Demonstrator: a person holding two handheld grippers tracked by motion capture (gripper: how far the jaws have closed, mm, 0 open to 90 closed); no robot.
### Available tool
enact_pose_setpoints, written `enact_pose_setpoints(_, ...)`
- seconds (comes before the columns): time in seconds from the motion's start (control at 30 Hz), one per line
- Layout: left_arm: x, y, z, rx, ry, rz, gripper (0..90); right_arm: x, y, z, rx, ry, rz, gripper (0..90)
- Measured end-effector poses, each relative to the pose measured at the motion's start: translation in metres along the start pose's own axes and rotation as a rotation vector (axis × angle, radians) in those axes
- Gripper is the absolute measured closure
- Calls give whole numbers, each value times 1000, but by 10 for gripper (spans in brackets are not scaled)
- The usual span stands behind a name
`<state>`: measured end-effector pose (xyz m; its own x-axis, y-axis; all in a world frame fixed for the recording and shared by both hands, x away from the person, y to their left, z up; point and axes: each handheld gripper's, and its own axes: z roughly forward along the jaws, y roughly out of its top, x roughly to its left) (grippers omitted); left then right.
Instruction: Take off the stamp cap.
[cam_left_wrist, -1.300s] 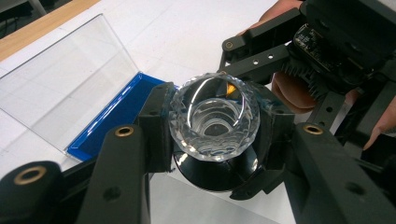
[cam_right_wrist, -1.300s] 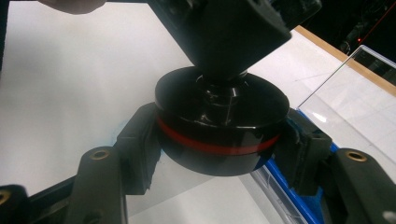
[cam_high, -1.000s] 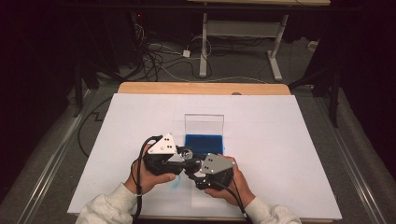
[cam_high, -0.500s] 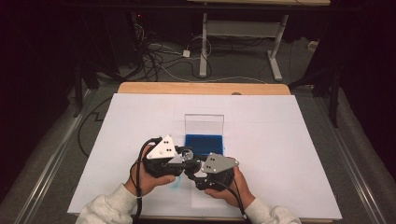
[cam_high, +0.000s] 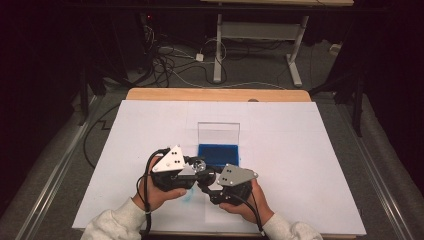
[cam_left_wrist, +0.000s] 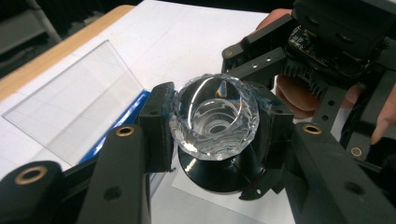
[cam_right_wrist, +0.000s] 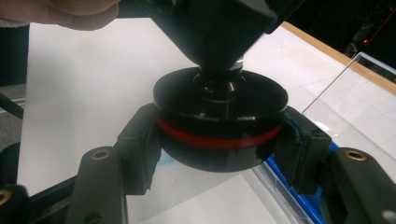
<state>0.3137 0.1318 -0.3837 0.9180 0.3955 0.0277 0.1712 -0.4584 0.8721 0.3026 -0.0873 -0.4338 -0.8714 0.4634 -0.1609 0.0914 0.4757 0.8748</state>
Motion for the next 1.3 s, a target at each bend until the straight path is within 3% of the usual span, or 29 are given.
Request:
enact_pose_setpoints(0.2,7,-4,-2,-26,-43,-41,550,2,1,-3,-4,-18,-10,389)
enact_pose_setpoints(0.27,5,-5,-1,-27,-35,-36,550,2,2,-3,5,-20,-12,390)
enact_pose_setpoints(0.43,-7,-1,2,-11,16,31,551,0,1,-2,27,17,17,390)
enact_pose_setpoints(0.5,-7,-1,1,-7,14,31,551,0,1,-3,31,37,37,390)
enact_pose_setpoints(0.67,-6,-3,2,-2,11,36,551,-2,1,-3,31,45,28,390)
enact_pose_setpoints(0.77,-6,-3,3,2,9,40,551,0,0,-3,36,25,15,390)
enact_pose_setpoints(0.93,-1,-5,2,-6,-20,0,551,-2,0,-3,43,31,-1,391)
enact_pose_setpoints(1.1,-1,-6,4,7,-35,2,551,-1,0,-3,67,44,-12,391)
enact_pose_setpoints(1.2,1,-7,3,-6,-62,-13,551,0,0,-3,72,49,-28,391)
enact_pose_setpoints(1.23,3,-6,1,-26,-40,-23,551,2,0,-2,90,61,-56,392)
enact_pose_setpoints(1.3,10,-3,-6,-38,-50,-22,551,21,-3,4,140,99,-147,392)
